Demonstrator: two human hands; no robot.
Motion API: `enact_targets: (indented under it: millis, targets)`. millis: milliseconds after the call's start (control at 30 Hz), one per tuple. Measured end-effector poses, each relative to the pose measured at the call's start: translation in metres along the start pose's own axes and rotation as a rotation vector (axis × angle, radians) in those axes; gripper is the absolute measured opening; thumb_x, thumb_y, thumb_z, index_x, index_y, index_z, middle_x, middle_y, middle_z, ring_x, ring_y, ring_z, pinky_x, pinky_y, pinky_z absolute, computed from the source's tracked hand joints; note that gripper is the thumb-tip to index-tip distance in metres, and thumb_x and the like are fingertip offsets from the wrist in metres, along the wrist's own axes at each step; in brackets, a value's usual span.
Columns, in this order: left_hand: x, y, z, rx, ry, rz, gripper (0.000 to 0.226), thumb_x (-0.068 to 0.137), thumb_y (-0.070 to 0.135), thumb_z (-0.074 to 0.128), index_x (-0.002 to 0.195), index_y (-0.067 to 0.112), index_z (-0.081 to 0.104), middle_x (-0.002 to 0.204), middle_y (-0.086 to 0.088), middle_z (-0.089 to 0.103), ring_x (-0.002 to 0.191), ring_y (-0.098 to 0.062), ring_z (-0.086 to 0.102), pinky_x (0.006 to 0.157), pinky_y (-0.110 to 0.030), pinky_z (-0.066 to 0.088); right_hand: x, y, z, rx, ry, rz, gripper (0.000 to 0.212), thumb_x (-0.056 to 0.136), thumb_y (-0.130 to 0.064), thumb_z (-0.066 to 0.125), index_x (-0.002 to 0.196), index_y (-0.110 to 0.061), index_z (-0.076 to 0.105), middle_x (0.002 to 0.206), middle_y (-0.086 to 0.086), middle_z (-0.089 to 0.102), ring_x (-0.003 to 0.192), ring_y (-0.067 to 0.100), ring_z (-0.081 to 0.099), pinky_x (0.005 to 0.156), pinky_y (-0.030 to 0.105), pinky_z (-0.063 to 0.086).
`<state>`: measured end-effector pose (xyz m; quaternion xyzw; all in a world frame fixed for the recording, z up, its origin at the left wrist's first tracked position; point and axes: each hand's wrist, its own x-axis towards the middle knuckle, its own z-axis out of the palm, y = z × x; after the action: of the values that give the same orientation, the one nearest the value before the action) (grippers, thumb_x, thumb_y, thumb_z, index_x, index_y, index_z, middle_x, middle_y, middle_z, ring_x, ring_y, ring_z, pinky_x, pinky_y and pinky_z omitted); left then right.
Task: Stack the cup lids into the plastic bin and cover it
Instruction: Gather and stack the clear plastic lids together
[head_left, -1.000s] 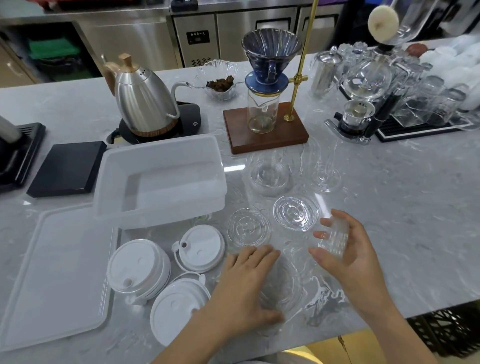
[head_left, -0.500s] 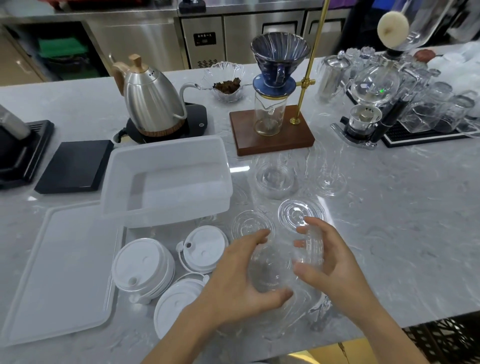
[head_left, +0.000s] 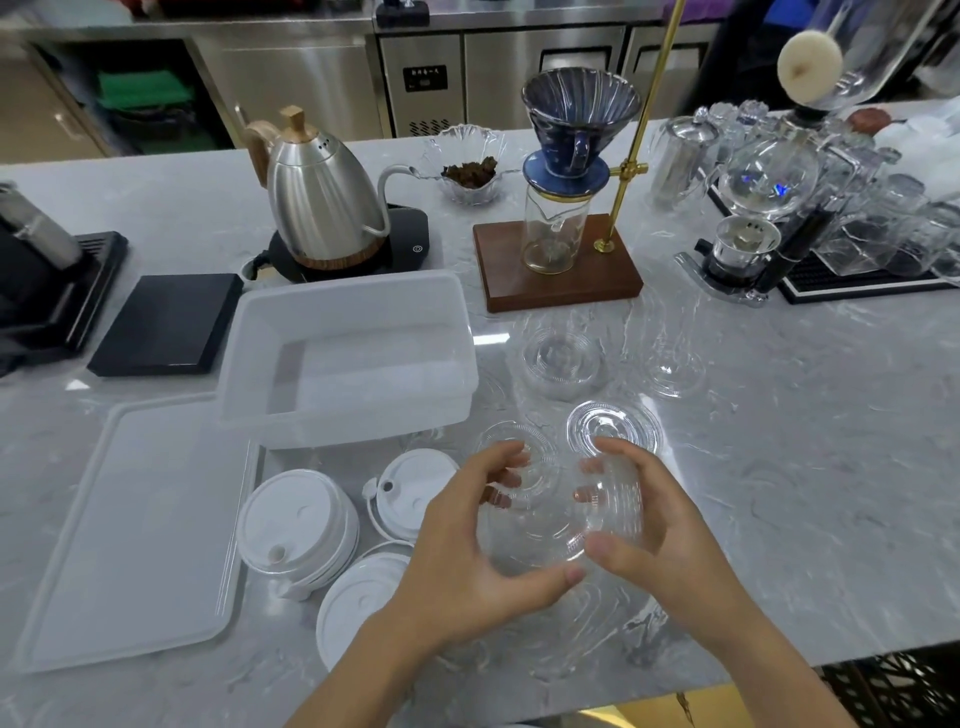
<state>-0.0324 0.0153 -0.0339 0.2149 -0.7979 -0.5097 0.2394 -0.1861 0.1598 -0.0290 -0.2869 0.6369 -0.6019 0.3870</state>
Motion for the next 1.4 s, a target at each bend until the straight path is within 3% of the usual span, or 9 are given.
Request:
enact_targets:
  millis: [267, 400, 533, 733, 867, 1033, 1100, 1200, 1400]
  targets:
    - [0.002, 0.003, -0.011, 0.083, -0.104, 0.029, 0.096, 0.058, 0.053, 0.088, 0.142, 0.030, 0.046, 0.132, 0.014, 0.061, 0.118, -0.014, 0.059, 0.094, -0.020, 0.046, 0.006, -0.003, -0.006, -0.093, 0.095, -0.015, 0.079, 0.060, -0.034, 0.086, 0.131, -0.042, 0.053, 0.129, -0.009, 0.062, 0.113, 0.016, 0.064, 0.094, 0.064, 0.051]
    - [0.004, 0.002, -0.013, -0.067, -0.038, -0.014, 0.097, 0.057, 0.048, 0.091, 0.142, 0.035, 0.045, 0.127, 0.010, 0.064, 0.124, -0.022, 0.059, 0.098, -0.030, 0.050, 0.006, 0.000, -0.003, -0.074, 0.053, -0.014, 0.080, 0.061, -0.032, 0.086, 0.133, -0.040, 0.052, 0.127, -0.011, 0.061, 0.113, 0.016, 0.064, 0.092, 0.062, 0.054]
    - [0.003, 0.004, -0.009, -0.319, 0.024, -0.077, 0.096, 0.062, 0.047, 0.092, 0.141, 0.019, 0.045, 0.127, -0.007, 0.063, 0.124, -0.033, 0.058, 0.102, -0.044, 0.051, 0.005, 0.004, 0.004, -0.072, -0.015, -0.003, 0.079, 0.061, -0.030, 0.087, 0.131, -0.045, 0.053, 0.122, -0.017, 0.063, 0.112, 0.014, 0.064, 0.087, 0.047, 0.059]
    - [0.005, 0.001, -0.003, -0.556, 0.062, -0.210, 0.087, 0.057, 0.046, 0.096, 0.125, 0.013, 0.053, 0.126, -0.005, 0.065, 0.121, -0.036, 0.063, 0.101, -0.060, 0.051, 0.008, -0.002, 0.009, -0.047, -0.052, -0.009, 0.078, 0.064, -0.028, 0.085, 0.134, -0.039, 0.052, 0.122, -0.016, 0.064, 0.115, 0.015, 0.064, 0.093, 0.051, 0.058]
    - [0.006, -0.003, -0.005, -0.339, 0.021, -0.162, 0.090, 0.049, 0.046, 0.098, 0.128, 0.033, 0.056, 0.132, 0.003, 0.063, 0.126, -0.027, 0.061, 0.105, -0.043, 0.051, 0.011, -0.009, 0.007, 0.013, -0.085, -0.011, 0.079, 0.065, -0.025, 0.084, 0.137, -0.027, 0.052, 0.124, -0.008, 0.064, 0.116, 0.021, 0.064, 0.090, 0.050, 0.059]
    - [0.008, -0.003, -0.004, -0.244, -0.047, -0.060, 0.099, 0.048, 0.046, 0.097, 0.135, 0.027, 0.053, 0.136, 0.006, 0.061, 0.132, -0.022, 0.057, 0.108, -0.024, 0.043, 0.012, -0.012, 0.012, -0.010, -0.146, -0.016, 0.079, 0.065, -0.032, 0.083, 0.137, -0.023, 0.050, 0.122, -0.012, 0.065, 0.111, -0.006, 0.062, 0.081, 0.016, 0.055]
    - [0.008, -0.002, -0.003, -0.236, -0.060, -0.031, 0.100, 0.048, 0.043, 0.098, 0.135, 0.024, 0.053, 0.136, 0.006, 0.061, 0.131, -0.022, 0.058, 0.109, -0.023, 0.042, 0.012, -0.013, 0.015, -0.011, -0.156, -0.009, 0.085, 0.062, -0.038, 0.089, 0.137, -0.024, 0.050, 0.124, -0.021, 0.064, 0.117, -0.001, 0.061, 0.087, 0.025, 0.058]
    - [0.008, 0.000, -0.002, -0.224, -0.069, -0.008, 0.100, 0.049, 0.040, 0.098, 0.136, 0.024, 0.052, 0.135, 0.004, 0.061, 0.130, -0.022, 0.058, 0.108, -0.022, 0.043, 0.012, -0.015, 0.018, 0.022, -0.169, 0.023, 0.090, 0.060, -0.051, 0.091, 0.137, -0.027, 0.051, 0.128, -0.022, 0.061, 0.123, 0.017, 0.061, 0.097, 0.056, 0.055]
    - [0.008, 0.000, 0.000, -0.204, -0.081, -0.006, 0.102, 0.048, 0.045, 0.099, 0.138, 0.029, 0.052, 0.137, 0.002, 0.060, 0.132, -0.025, 0.056, 0.109, -0.035, 0.044, 0.009, -0.018, 0.022, 0.030, -0.187, 0.047, 0.091, 0.060, -0.051, 0.091, 0.137, -0.023, 0.051, 0.132, -0.013, 0.061, 0.125, 0.015, 0.059, 0.096, 0.064, 0.052]
